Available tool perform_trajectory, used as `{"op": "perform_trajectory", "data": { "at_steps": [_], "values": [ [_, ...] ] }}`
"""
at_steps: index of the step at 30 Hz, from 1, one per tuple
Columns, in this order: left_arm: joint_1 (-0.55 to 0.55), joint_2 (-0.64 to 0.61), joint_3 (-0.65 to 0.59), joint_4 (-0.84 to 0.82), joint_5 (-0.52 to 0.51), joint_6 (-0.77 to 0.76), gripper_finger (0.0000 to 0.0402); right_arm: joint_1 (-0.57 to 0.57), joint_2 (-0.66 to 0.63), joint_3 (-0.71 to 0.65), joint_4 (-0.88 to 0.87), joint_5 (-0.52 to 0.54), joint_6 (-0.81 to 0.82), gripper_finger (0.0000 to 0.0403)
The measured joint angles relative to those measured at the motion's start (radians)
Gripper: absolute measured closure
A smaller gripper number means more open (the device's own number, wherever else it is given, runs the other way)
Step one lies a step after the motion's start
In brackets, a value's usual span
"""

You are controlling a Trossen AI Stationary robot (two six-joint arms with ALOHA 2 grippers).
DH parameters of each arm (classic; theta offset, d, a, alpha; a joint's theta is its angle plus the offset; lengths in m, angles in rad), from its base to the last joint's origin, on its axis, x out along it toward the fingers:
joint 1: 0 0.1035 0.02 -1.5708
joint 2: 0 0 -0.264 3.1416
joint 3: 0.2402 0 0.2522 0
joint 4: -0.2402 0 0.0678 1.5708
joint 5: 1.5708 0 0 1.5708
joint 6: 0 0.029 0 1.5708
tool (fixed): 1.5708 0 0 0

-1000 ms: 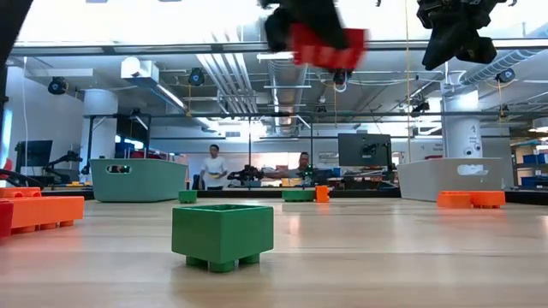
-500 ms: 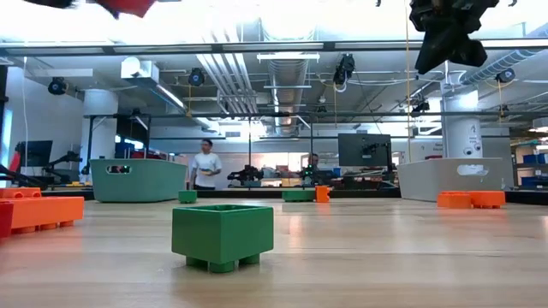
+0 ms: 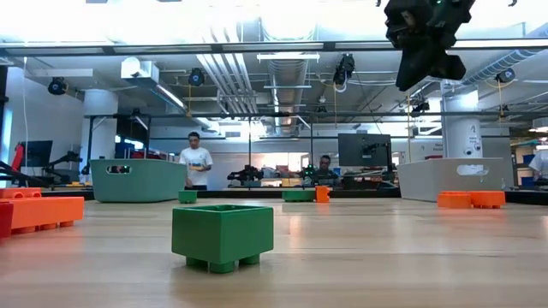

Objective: Sort blocks
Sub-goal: Put the bottom center red game piece into the orange bin

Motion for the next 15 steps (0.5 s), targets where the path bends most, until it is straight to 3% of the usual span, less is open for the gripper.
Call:
{"op": "perform_trajectory", "data": {
  "at_steps": [2,9,15],
  "values": [
    [-0.015,0.002,-0.009,0.028,0.041,0.000,0.0291,0.000,0.010,0.000,0.022,0.000,0.006,0.0362],
    [-0.016,0.017,-0.148,0.021,0.044,0.015,0.0291,0.000,0.030,0.000,0.098,0.000,0.038,0.0362],
    [-0.027,0.005,-0.292,0.129,0.037,0.030,0.0291,0.000,0.030,0.000,0.103,-0.002,0.077,0.0362]
  ]
}}
